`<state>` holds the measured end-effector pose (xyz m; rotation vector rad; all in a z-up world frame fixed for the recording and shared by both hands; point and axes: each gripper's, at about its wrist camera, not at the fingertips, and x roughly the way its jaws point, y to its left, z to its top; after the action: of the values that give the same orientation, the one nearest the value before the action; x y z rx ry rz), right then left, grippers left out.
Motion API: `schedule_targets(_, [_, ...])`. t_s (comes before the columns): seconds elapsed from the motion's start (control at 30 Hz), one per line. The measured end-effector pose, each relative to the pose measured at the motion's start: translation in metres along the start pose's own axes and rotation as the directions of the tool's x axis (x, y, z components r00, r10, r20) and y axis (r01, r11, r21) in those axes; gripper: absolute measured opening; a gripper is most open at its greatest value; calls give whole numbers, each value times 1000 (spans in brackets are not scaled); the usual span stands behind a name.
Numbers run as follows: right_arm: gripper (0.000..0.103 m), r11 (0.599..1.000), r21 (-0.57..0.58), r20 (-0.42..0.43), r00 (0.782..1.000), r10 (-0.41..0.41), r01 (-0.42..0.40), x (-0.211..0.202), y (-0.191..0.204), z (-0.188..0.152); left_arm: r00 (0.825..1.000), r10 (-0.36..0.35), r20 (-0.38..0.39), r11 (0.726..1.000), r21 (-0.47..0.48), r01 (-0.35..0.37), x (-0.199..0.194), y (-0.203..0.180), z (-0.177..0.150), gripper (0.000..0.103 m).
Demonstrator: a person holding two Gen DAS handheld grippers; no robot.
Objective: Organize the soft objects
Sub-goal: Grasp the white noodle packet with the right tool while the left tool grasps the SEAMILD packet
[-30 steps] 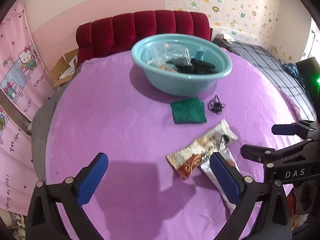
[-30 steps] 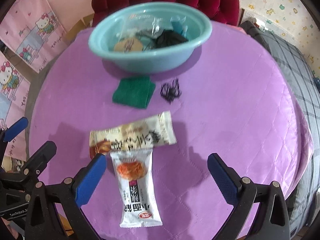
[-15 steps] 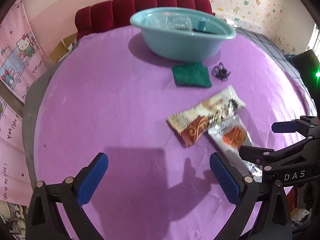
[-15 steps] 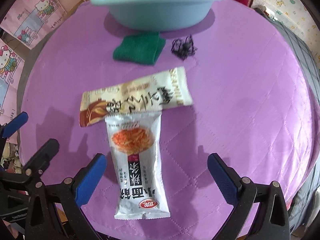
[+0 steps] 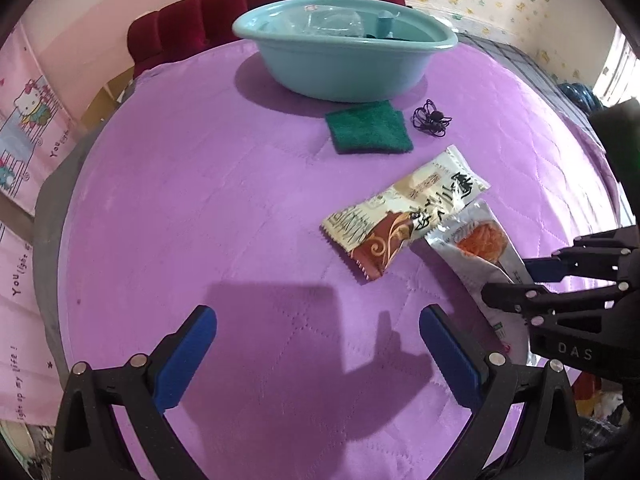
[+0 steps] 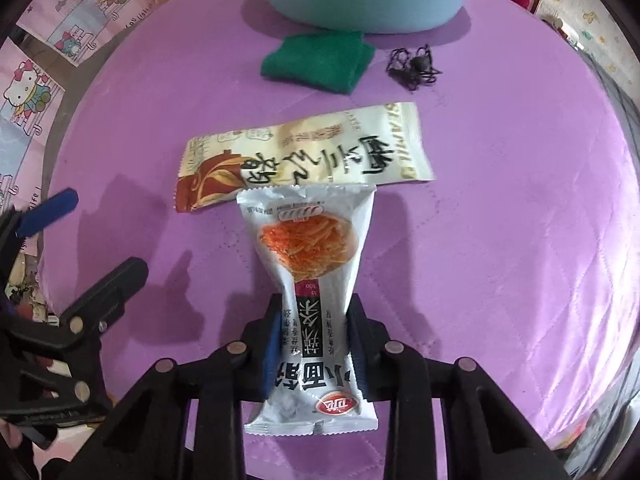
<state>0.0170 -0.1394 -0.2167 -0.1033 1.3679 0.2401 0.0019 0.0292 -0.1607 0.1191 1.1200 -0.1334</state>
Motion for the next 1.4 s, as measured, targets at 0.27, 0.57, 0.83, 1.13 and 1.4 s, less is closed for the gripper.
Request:
schedule_targets(0.27, [31,999,53,10,1000,2,-3,-7,-18,4,999,-27,-32,994,104,30,15,-17,20,103])
schedule_targets(0.57, [31,994,112,26,1000,-8,5,-6,-19,-2,998,-50,-41,966,253,58,31,-45,48,103])
schedule_targets(0.83, [31,990,139,19,1000,0,-2,0,-17,-9,994,-69,-81,932,349,93,54,-61,66,103])
schedule_targets(1.13, [31,986,164,-2,1000,4,-3,-3,-17,2,988,-86,-127,911,392,129,78,-76,81,93])
schedule_targets(1.4, [31,983,181,-17,1000,22,-19,-7,-19,8,982,-129,-138,917,360,171,74,-84,88,44])
